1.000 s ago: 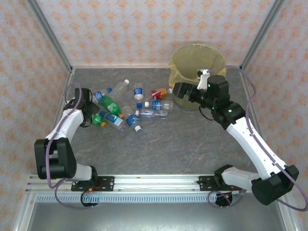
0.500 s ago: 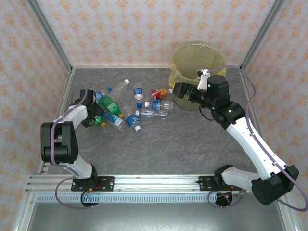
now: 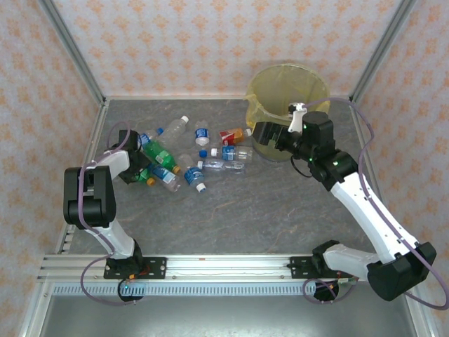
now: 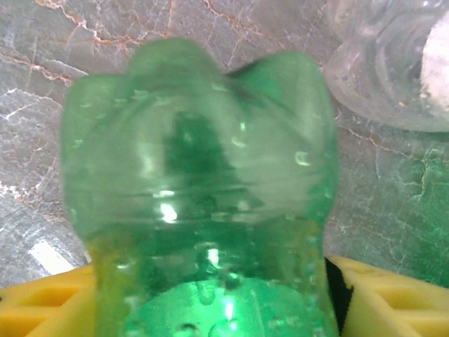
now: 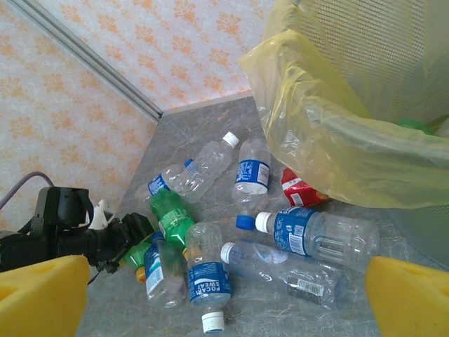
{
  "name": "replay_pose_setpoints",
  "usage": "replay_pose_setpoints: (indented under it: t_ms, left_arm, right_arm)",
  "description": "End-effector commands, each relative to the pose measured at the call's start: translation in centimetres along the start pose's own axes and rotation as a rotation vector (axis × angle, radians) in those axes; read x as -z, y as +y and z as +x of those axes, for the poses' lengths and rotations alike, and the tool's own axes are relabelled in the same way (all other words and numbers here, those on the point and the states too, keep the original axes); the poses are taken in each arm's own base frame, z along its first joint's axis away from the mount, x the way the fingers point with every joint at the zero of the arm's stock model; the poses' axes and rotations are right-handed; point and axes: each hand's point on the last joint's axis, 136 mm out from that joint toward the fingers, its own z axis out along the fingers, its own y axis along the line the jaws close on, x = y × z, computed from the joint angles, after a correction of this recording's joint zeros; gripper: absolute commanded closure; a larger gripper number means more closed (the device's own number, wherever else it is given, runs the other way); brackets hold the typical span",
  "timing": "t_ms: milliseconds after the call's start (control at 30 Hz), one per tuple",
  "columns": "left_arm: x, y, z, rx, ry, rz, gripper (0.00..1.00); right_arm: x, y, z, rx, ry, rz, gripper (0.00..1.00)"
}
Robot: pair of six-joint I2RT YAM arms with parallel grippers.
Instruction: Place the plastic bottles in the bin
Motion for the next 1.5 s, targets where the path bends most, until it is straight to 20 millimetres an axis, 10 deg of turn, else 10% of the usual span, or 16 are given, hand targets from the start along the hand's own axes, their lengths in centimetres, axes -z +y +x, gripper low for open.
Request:
replay_pose_setpoints:
  t_ms: [0, 300, 600, 1000, 1467]
  left_arm:
    - [0.7, 0.0, -1.0, 0.013, -0.044, 0.013, 0.35]
    - [4.0, -0.1, -2.0, 0.052, -0.105, 0.063, 0.41]
    - [13.3, -2.4, -5.8, 0.095, -0.297, 0.189, 0.41]
    - [28.5, -15.0, -5.0, -0.040, -0.453, 0.603, 0.43]
    - [44.2, -31.8, 4.6, -0.370, -0.534, 1.029, 0.44]
  right_arm:
    - [0.7, 0.2, -0.3, -0.002, -0.024, 0.002, 0.00]
    - [0.2, 0.3, -0.3, -0.005, -0.021, -0.007, 0.00]
    - [0.7, -0.4, -1.2, 0.000, -0.054, 0.052, 0.00]
    - [4.6, -1.6, -4.2, 0.052, -0.185, 0.204, 0.00]
    - [10.8, -2.6, -7.0, -0.041, -0.414, 0.303, 0.00]
